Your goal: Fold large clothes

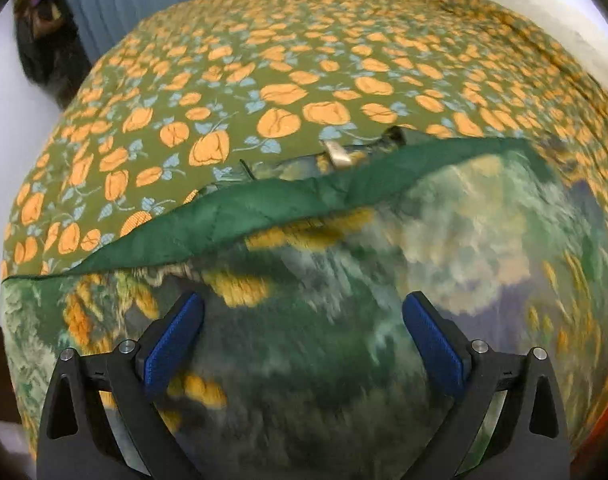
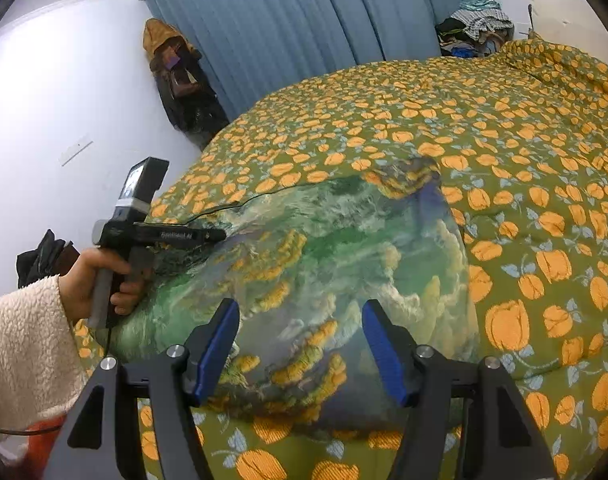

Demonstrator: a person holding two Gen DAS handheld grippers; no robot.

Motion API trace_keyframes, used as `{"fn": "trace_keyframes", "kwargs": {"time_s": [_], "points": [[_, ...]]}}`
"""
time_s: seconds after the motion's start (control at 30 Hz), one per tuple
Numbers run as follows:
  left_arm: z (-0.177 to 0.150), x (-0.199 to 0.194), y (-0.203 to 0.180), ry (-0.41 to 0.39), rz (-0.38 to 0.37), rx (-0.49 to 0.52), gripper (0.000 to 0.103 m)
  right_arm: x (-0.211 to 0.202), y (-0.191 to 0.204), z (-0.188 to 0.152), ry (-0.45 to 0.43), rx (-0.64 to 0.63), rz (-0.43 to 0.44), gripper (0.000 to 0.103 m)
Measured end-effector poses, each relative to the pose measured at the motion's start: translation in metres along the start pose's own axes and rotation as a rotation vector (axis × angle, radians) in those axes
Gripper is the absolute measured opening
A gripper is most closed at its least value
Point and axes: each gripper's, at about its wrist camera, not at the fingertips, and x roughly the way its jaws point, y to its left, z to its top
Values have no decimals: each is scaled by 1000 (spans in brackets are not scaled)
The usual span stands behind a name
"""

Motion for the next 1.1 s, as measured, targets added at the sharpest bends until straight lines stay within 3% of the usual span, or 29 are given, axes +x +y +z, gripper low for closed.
{"fn": "trace_keyframes", "kwargs": {"time_s": [0.2,0.37,0.6,0.83,1.1], "points": [[-43,-40,-16,-27,-39,92,100,-1,-11,-5,1,33,-14,65],[-84,-54,-45,-50,2,226,100,-8,-5,-4,-19,24,-20,65],[-102,-64,-44,-81,20,162,101,-21,13,-12,-17,-4,-17,65],[-125,-69,-55,-116,71,170,101,-34,29,-30,-3,-33,-28,65],[-135,-75,-57,-102,98,114,101,-44,46,-47,29,-72,-55,65]]}}
